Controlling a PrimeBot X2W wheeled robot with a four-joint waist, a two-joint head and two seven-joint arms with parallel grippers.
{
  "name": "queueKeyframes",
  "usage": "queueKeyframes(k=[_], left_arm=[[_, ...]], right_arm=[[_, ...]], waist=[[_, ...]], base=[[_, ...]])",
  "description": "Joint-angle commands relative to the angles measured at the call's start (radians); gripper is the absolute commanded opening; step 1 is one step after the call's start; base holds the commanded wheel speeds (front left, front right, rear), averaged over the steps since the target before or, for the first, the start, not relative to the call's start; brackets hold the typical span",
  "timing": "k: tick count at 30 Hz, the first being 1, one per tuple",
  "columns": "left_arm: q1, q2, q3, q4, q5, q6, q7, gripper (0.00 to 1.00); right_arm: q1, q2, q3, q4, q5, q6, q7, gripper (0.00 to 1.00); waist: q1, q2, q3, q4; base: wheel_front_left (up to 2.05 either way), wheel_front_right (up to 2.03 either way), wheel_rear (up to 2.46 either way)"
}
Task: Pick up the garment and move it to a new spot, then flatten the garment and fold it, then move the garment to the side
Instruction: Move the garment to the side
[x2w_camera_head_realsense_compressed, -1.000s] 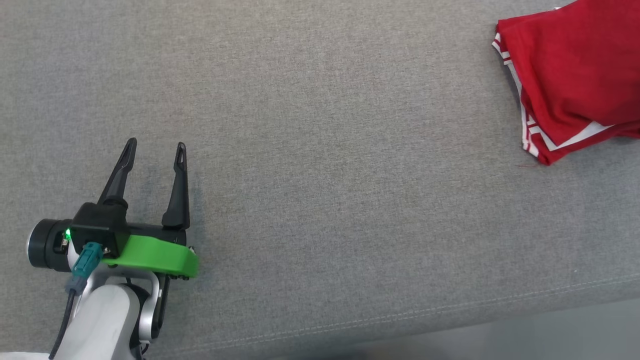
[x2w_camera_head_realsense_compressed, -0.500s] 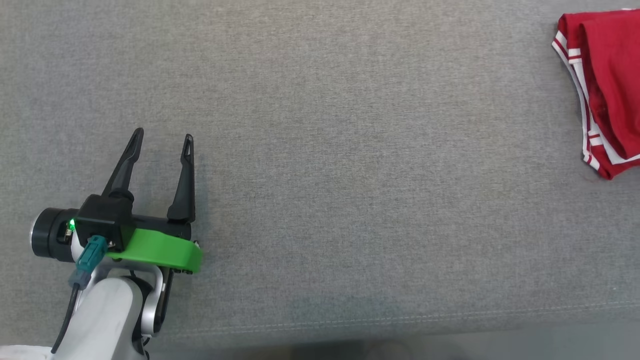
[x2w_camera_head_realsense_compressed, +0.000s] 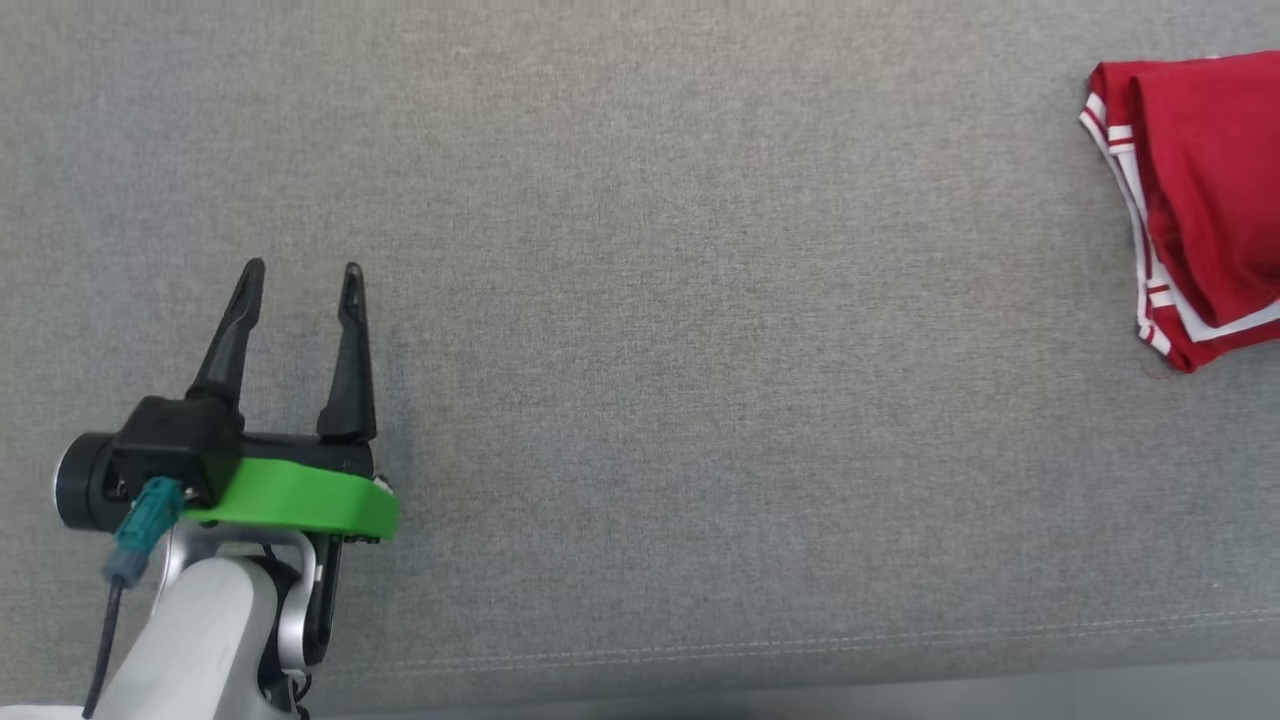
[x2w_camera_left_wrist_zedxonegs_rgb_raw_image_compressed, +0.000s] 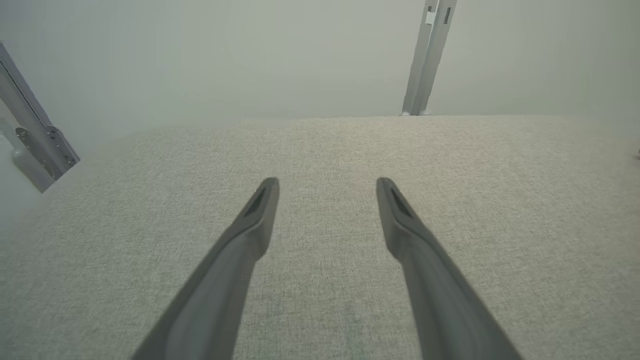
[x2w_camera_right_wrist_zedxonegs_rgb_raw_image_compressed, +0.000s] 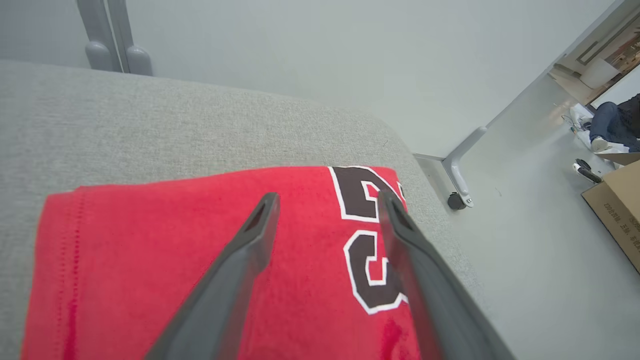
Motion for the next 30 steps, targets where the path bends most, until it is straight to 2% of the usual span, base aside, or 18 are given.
queueKeyframes(k=[1, 4, 7, 13, 18, 24, 30], left_arm=[[0.017, -0.005, 0.010, -0.001, -0.013, 0.010, -0.008, 1.00], [0.036, -0.023, 0.043, 0.003, -0.054, 0.019, -0.022, 1.00], [0.059, -0.026, 0.048, 0.019, -0.080, 0.008, -0.022, 1.00], [0.101, -0.052, 0.062, 0.067, -0.114, 0.016, -0.035, 1.00], [0.130, -0.079, 0.079, 0.122, -0.161, 0.009, -0.042, 1.00], [0.179, -0.111, 0.128, 0.173, -0.223, 0.014, -0.056, 1.00], [0.233, -0.144, 0.182, 0.176, -0.256, -0.029, -0.072, 1.00]], right_arm=[[0.013, 0.002, 0.012, -0.009, 0.009, -0.002, -0.013, 1.00], [0.045, 0.031, 0.059, -0.030, 0.084, -0.002, -0.061, 1.00], [0.073, 0.082, 0.091, -0.065, 0.192, -0.002, -0.093, 1.00], [0.171, 0.150, 0.157, -0.152, 0.343, -0.002, -0.103, 1.00], [0.267, 0.210, 0.208, -0.215, 0.401, -0.001, -0.089, 1.00], [0.384, 0.287, 0.203, -0.264, 0.436, -0.001, -0.104, 1.00], [0.499, 0.334, 0.181, -0.325, 0.489, -0.001, -0.123, 1.00]], waist=[[-0.0001, 0.0000, -0.037, -0.015], [-0.0001, 0.0000, -0.076, -0.023], [-0.0001, 0.0000, -0.124, -0.029], [-0.0001, 0.0000, -0.228, -0.021], [-0.0001, 0.0000, -0.305, -0.006], [-0.0001, 0.0000, -0.394, 0.017], [-0.0001, 0.0000, -0.455, 0.041]], base=[[0.00, 0.00, 0.00], [0.00, 0.00, 0.00], [0.00, 0.00, 0.00], [0.00, 0.00, 0.00], [0.00, 0.00, 0.00], [0.00, 0.00, 0.00], [0.00, 0.00, 0.00]])
